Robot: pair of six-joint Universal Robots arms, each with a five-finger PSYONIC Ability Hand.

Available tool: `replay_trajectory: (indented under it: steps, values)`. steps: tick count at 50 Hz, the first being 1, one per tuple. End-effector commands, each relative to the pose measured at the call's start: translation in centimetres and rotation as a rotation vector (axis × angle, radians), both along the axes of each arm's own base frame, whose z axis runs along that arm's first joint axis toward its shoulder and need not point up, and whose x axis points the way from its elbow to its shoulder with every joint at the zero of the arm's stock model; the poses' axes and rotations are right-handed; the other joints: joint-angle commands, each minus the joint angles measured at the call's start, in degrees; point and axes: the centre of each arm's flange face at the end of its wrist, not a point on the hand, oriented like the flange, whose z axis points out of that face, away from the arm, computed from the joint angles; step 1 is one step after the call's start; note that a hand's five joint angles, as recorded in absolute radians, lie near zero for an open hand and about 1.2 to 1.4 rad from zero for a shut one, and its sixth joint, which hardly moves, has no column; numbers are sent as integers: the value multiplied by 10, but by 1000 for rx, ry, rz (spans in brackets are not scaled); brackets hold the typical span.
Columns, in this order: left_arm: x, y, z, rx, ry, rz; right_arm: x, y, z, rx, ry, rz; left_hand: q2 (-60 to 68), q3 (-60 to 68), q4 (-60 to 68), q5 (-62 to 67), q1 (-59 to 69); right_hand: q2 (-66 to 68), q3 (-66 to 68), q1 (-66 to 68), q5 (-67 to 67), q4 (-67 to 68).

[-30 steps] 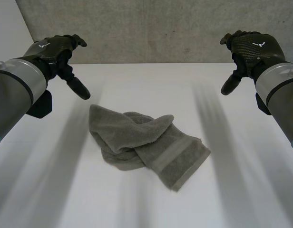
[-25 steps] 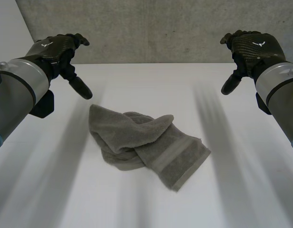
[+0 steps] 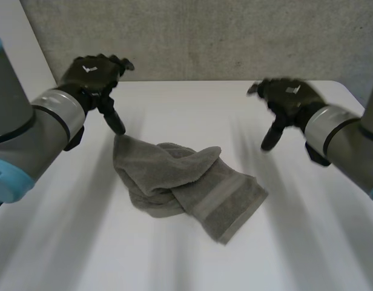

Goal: Fold the towel.

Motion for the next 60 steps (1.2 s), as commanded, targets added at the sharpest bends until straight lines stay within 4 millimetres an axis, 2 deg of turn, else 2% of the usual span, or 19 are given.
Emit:
replay_trajectory:
  steps: [1,8,17,22,24,25,27,33,38,39,40,41,42,43,45,47,49,54,60]
  values:
    - [-8,-37,-43,-40,-169,-71,8,-9,-61,204,31,22,-38,-33,-43,-118,-43,-39,-40,-31,-31,-42]
    - [-25,-62,-93,15,-251,-167,23,-11,-114,305,26,-22,-30,-24,-35,-110,-35,-27,-28,-19,-19,-30]
    - [-24,-62,-134,122,-362,-206,33,-4,-135,319,52,-3,14,20,9,-66,9,81,80,89,89,78]
    - [-23,-58,-142,134,-411,-226,38,-5,-140,323,57,3,217,223,212,138,212,268,267,276,276,265]
    - [-22,-59,-141,131,-413,-222,38,-5,-135,310,49,6,489,494,484,409,483,562,562,570,571,560]
    - [-22,-59,-141,131,-413,-222,38,-5,-135,310,49,6,490,496,485,410,485,564,563,572,572,561]
    - [-23,-59,-132,110,-408,-218,38,-7,-122,273,30,0,656,662,651,576,651,661,660,669,669,658]
    - [-24,-63,-103,33,-378,-199,38,-16,-84,143,-20,-10,656,662,651,577,651,661,660,669,669,658]
    - [-30,-80,-55,-137,-310,-155,52,-45,-15,-188,-19,41,656,662,651,577,651,661,660,669,669,658]
    - [-35,-89,-26,-239,-231,-111,52,-46,-15,-190,-19,41,656,662,651,577,651,661,660,669,669,658]
    - [-35,-89,-25,-240,-230,-110,56,-55,7,-323,0,43,656,662,651,577,651,661,660,669,669,658]
    - [-37,-96,2,-322,-135,-58,58,-65,34,-473,-9,30,656,662,651,577,651,661,660,669,669,658]
    - [-34,-101,34,-406,-10,12,58,-65,35,-475,-9,30,656,662,651,577,651,661,660,669,669,658]
    - [-34,-101,34,-406,-9,13,57,-73,61,-618,-36,10,656,662,651,577,651,661,660,669,669,658]
    - [-16,-102,97,-551,269,143,58,-78,82,-762,-79,-7,656,662,651,577,651,661,660,669,669,658]
    - [-8,-97,121,-610,387,176,57,-77,106,-900,-123,-18,656,662,651,577,651,661,660,669,669,658]
    - [-3,-92,139,-659,472,182,48,-58,163,-1125,-233,-40,656,662,651,577,651,661,660,669,669,658]
    - [1,-84,152,-704,507,169,50,-48,162,-1142,-215,12,656,662,651,577,651,661,660,669,669,658]
    - [-3,-90,106,-559,414,136,55,-48,130,-1049,-144,103,656,662,651,577,651,661,660,669,669,658]
